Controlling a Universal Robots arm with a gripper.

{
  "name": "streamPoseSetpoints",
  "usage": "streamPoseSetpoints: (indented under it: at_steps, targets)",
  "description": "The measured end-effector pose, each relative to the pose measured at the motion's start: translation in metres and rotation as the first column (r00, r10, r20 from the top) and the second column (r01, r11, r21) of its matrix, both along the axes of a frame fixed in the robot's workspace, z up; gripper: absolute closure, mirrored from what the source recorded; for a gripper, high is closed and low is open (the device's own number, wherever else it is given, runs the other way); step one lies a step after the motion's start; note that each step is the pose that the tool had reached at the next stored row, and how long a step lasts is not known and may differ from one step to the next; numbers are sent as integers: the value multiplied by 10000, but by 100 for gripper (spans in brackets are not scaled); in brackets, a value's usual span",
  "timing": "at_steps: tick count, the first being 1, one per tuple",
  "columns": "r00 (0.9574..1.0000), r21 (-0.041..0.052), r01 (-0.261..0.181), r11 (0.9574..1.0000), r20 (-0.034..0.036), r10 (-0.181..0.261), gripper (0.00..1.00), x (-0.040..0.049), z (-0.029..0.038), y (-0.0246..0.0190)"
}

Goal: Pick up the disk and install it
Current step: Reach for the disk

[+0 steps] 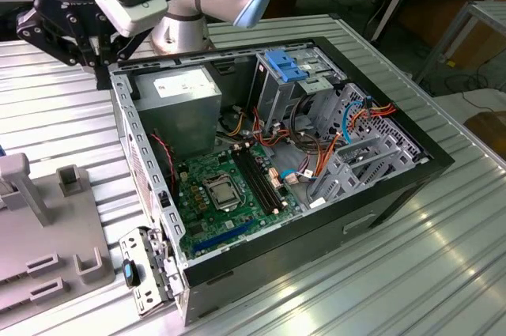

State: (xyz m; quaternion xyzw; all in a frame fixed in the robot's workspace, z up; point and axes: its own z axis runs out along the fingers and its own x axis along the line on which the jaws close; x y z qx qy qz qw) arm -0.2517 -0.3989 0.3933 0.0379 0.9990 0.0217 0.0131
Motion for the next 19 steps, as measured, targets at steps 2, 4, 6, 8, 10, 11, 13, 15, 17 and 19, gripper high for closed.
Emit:
streamPoseSetpoints:
  at_steps: [2,4,6,8,10,11,13,15,17,19]
  targets:
    - [10000,-1,1,10000,0,-1,89,-124,0,15]
    - [10000,-1,-2,10000,-1,2,89,-229,-1,75]
    - [10000,-1,1,10000,-1,-1,89,-303,-2,116]
    - [10000,0,1,10000,0,-1,89,-438,-4,146]
    - [10000,-1,0,10000,-1,0,89,-533,-3,152]
    - [10000,-1,-1,10000,-1,1,89,-576,-3,155]
    - [10000,-1,1,10000,-1,-1,89,-745,-3,163]
    - [10000,0,0,10000,0,0,89,-890,-4,166]
    - [10000,0,0,10000,0,0,89,-1036,-5,167]
    - [10000,0,0,10000,0,0,89,-1199,-5,167]
